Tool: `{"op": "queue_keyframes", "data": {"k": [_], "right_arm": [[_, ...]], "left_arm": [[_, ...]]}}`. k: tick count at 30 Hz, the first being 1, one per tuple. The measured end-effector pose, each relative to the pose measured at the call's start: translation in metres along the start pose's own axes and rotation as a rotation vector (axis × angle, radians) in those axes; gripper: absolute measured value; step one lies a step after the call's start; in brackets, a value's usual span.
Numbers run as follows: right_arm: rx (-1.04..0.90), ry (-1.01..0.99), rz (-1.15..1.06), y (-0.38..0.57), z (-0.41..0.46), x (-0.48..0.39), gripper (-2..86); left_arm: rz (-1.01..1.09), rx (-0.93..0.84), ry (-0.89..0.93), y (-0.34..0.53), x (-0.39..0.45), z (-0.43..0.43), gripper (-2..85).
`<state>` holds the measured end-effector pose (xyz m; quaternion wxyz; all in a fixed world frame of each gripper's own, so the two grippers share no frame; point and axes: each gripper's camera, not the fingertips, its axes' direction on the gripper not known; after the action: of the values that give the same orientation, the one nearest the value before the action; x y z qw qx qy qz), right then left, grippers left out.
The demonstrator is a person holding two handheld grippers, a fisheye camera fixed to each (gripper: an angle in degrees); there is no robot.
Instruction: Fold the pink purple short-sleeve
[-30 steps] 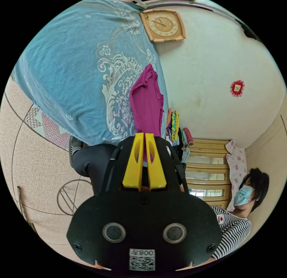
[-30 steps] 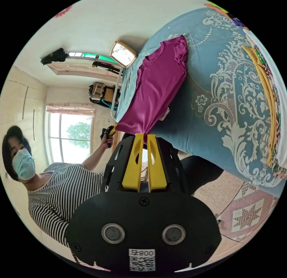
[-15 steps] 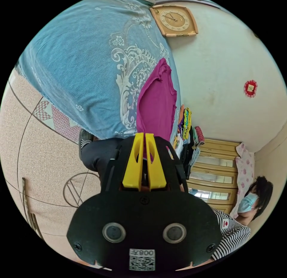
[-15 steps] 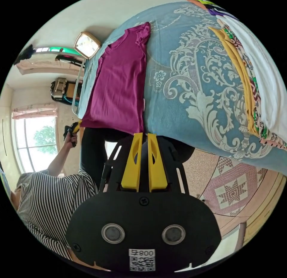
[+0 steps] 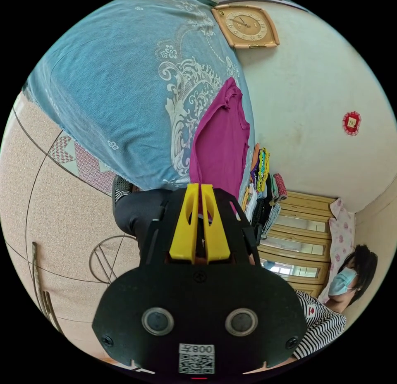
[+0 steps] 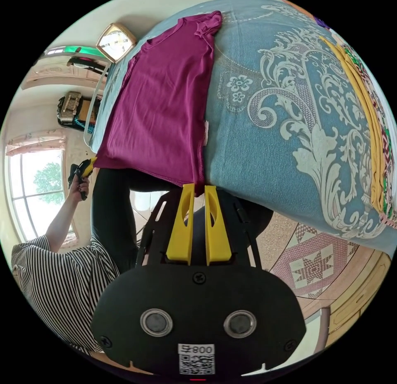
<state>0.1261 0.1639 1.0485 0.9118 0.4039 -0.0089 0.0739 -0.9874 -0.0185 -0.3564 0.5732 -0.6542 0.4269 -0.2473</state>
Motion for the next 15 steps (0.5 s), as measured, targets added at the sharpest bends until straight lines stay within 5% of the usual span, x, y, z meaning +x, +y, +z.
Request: {"op": "queue_keyframes", "data": {"k": [15], "right_arm": [[0.132, -0.228, -0.108, 0.074, -0.069, 0.003, 1.1]], "left_arm": [[0.099, 0.036, 0.123, 0.045, -0.015, -0.046, 0.7]]}}
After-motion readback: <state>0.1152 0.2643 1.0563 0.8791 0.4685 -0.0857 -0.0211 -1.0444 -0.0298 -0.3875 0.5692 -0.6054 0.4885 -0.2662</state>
